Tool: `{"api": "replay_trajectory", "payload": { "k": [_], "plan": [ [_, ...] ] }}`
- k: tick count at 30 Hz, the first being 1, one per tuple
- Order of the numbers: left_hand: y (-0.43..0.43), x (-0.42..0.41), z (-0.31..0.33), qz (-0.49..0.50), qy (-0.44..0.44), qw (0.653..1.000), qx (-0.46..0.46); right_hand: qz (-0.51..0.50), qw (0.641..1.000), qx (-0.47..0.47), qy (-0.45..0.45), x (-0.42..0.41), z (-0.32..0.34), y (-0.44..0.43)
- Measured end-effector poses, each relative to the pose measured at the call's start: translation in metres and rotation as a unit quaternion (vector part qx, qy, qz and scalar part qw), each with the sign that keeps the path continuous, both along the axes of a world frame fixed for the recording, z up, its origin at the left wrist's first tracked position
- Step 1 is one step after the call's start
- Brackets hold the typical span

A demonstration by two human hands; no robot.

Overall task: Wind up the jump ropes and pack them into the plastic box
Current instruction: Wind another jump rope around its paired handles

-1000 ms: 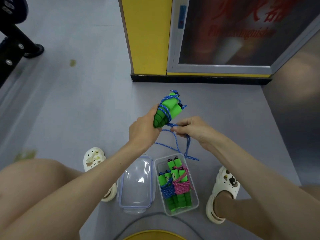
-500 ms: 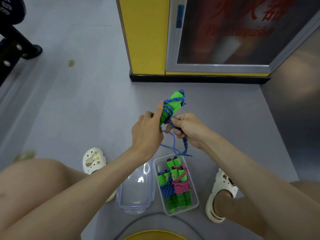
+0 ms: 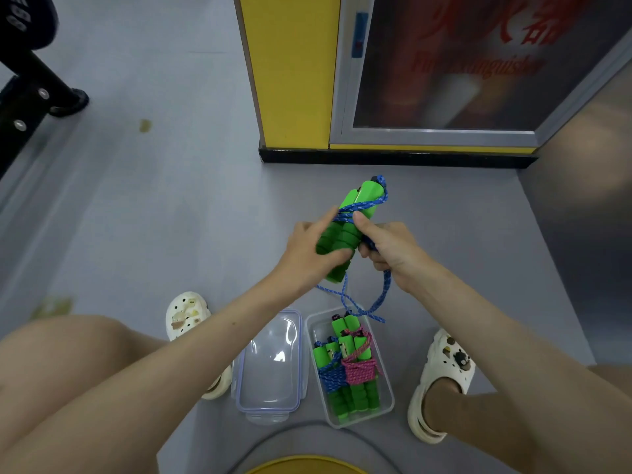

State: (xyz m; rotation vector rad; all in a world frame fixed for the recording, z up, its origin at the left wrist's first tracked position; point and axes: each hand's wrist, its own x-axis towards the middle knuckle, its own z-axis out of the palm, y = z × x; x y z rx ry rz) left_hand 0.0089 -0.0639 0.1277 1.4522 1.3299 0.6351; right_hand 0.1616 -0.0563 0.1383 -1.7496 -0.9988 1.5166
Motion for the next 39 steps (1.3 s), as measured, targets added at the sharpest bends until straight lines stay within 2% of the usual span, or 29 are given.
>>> {"api": "replay_trajectory", "payload": {
  "k": [4, 7, 10, 17, 20, 24, 26, 30, 39],
  "plan": [
    [0.009, -0.011, 0.012, 0.093, -0.115, 0.981, -0.124, 0.034, 0.996, 0.0, 0.087, 0.006, -0.001, -0.002],
    [0.005, -0.013, 0.017, 0.034, -0.181, 0.95, -0.253, 0.043, 0.99, 0.003, 0.133, 0.008, -0.002, -0.003],
    [-0.001, -0.01, 0.017, -0.014, -0.22, 0.93, -0.294, 0.048, 0.99, 0.006, 0.135, 0.01, -0.002, -0.003],
    [0.005, -0.01, 0.014, 0.063, -0.121, 0.969, -0.205, 0.038, 0.998, -0.021, 0.041, 0.01, -0.006, -0.005],
    [0.008, -0.01, 0.007, 0.094, -0.053, 0.986, -0.127, 0.045, 0.998, -0.025, 0.037, 0.01, -0.005, -0.006],
    [0.012, -0.014, 0.001, 0.11, 0.013, 0.991, -0.074, 0.084, 0.996, -0.012, 0.018, 0.009, -0.005, -0.006],
    [0.01, -0.014, 0.0, 0.092, 0.079, 0.992, -0.033, 0.093, 0.996, -0.007, 0.013, 0.007, -0.006, -0.006],
    [0.006, -0.013, 0.001, 0.048, 0.227, 0.971, 0.065, 0.105, 0.994, 0.002, 0.01, 0.002, -0.007, -0.008],
    [0.001, -0.011, -0.004, 0.03, 0.35, 0.92, 0.173, 0.11, 0.993, -0.002, 0.031, -0.005, -0.008, -0.006]
  ]
}}
